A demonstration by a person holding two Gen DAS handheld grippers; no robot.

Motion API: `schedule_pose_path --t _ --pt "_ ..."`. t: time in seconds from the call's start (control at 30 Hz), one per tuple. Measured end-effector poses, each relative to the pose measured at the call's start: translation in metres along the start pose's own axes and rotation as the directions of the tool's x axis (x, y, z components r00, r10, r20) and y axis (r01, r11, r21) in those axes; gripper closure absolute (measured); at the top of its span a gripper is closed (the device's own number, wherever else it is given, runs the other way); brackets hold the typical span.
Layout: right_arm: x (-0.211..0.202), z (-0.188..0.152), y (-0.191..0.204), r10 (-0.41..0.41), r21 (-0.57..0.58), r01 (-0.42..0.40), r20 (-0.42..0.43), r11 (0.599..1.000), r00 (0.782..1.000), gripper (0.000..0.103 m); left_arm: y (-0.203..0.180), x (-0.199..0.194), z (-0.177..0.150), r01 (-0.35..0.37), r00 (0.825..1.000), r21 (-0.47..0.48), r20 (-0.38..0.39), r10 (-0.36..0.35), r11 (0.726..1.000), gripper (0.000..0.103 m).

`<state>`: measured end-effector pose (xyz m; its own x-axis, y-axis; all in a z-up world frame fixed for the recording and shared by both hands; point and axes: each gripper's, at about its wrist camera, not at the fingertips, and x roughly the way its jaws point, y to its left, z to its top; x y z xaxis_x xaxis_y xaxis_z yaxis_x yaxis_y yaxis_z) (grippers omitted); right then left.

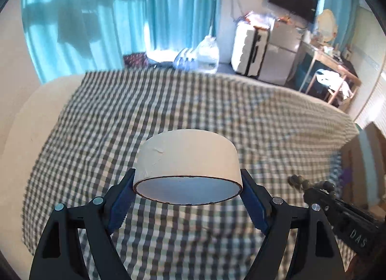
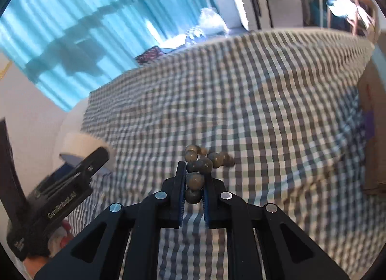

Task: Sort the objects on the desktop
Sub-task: 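Carry the tape roll and bead bracelet to the box and release them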

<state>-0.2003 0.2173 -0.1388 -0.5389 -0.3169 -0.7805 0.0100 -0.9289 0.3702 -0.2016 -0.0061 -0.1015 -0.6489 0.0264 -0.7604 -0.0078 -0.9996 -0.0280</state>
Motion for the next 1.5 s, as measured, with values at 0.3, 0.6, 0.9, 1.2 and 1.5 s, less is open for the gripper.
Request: schedule_pose_path --t 0.3,0.6,0.9,1.2,1.5 --pt "-0.117 -0.001 0.056 -0.017 -0.164 0.041 0.144 0.986 0.989 0.092 -0.018 -0.091 0.004 0.027 0.993 0.057 0.111 -0.033 0.998 0.02" --pt "-0.217 -0.014 0.072 -0.04 -0.209 0.11 0.314 0.972 0.949 0.092 -0.056 -0.161 0.016 0.126 0.973 0.091 0.182 -0.141 0.988 0.02" --pt "-0.288 -0.019 0.021 -0.153 -0.141 0.227 0.402 0.964 0.903 0.092 -0.156 -0.186 0.028 0.272 0.934 0.226 0.17 -0.313 0.935 0.02" --pt "-0.315 0.007 -0.073 -0.309 -0.08 0.365 0.384 0.928 0.87 0.092 -0.27 -0.154 0.031 0.376 0.903 0.315 0.087 -0.421 0.871 0.02" --pt "-0.26 0.036 -0.189 -0.391 0.069 0.385 0.218 0.92 0.894 0.092 -0.374 -0.078 0.016 0.39 0.914 0.397 -0.058 -0.402 0.831 0.02"
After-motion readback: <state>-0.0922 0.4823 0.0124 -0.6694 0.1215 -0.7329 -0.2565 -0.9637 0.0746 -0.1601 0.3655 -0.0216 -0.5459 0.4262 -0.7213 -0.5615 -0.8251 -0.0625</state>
